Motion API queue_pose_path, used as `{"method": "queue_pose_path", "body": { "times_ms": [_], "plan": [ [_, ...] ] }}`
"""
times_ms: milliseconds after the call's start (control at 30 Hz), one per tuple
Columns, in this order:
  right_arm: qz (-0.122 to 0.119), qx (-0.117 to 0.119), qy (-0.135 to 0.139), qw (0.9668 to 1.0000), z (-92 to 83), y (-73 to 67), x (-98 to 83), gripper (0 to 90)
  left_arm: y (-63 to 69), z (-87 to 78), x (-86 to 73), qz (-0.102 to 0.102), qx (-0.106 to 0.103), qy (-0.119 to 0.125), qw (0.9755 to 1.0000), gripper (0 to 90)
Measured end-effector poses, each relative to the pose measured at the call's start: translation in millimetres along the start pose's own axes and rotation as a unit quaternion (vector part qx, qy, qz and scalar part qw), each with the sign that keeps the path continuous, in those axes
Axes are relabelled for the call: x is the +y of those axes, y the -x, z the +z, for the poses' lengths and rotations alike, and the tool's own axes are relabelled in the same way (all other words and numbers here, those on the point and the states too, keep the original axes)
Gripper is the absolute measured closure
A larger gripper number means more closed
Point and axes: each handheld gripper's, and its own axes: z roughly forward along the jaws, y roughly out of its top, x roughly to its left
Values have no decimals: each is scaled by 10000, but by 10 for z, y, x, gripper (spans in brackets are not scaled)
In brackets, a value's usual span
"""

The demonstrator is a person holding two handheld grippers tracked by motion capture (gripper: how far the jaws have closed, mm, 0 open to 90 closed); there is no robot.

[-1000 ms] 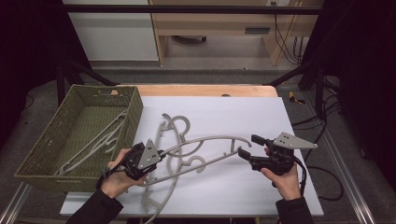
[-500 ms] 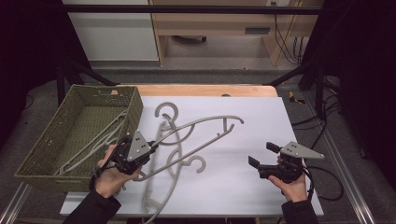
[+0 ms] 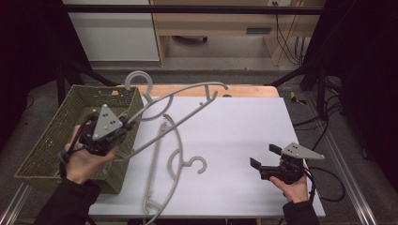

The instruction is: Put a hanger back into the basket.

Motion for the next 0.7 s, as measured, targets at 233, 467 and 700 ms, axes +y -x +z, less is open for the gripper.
{"method": "queue_pose_path", "body": {
  "times_ms": [233,467,700],
  "plan": [
    [-2,-4,-8,10000,2,2,-1,67,-312,-149,-74,-153,390,21,9991,821],
    [61,-10,11,10000,3,0,-2,64,-567,-222,-251,-353,599,-49,9976,821],
    [35,-99,-33,9999,15,15,-17,51,-791,-215,-460,-553,806,-182,9950,821]
  ]
}}
